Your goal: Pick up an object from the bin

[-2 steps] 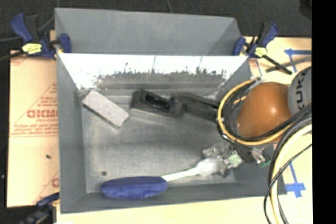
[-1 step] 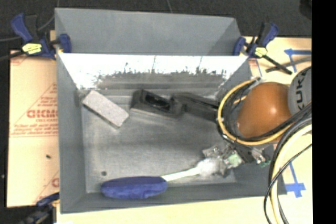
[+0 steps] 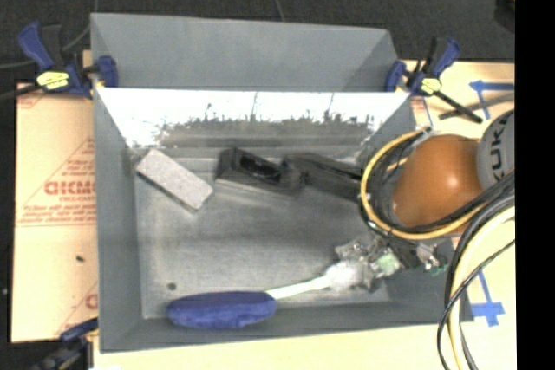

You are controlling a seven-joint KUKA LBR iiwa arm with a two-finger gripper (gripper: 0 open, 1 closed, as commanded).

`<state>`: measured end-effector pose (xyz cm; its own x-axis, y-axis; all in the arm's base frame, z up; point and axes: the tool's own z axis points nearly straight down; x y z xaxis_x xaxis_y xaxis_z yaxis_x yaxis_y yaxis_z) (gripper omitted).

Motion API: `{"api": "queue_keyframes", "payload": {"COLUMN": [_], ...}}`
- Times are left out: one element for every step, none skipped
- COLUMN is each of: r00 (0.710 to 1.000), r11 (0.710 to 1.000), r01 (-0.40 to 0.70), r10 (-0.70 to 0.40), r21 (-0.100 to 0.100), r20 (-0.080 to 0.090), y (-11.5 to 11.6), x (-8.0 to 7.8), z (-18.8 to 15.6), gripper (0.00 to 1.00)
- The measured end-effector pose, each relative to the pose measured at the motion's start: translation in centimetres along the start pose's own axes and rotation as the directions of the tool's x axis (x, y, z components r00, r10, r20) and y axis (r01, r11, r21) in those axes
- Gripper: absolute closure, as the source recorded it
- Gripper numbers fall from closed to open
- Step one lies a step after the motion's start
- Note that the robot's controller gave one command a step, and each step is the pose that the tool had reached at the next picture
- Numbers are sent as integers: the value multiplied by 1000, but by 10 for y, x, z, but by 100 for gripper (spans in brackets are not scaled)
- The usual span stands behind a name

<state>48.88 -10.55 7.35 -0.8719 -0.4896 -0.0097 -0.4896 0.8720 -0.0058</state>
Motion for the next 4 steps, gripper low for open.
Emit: {"api": "queue_keyframes", "payload": {"r00": [1000, 1000, 1000, 1000], "r11": [1000, 1000, 1000, 1000], "r01": [0, -2, -4, -4], "r10": [0, 2, 4, 4], "r21": [-5, -3, -1, -1], "r20": [-5, -3, -2, -2], "y": [1, 0, 0, 0], "x": [1, 1, 0, 0], "z": [-10, -32, -46, -63], "gripper": [100, 100, 100, 100]}}
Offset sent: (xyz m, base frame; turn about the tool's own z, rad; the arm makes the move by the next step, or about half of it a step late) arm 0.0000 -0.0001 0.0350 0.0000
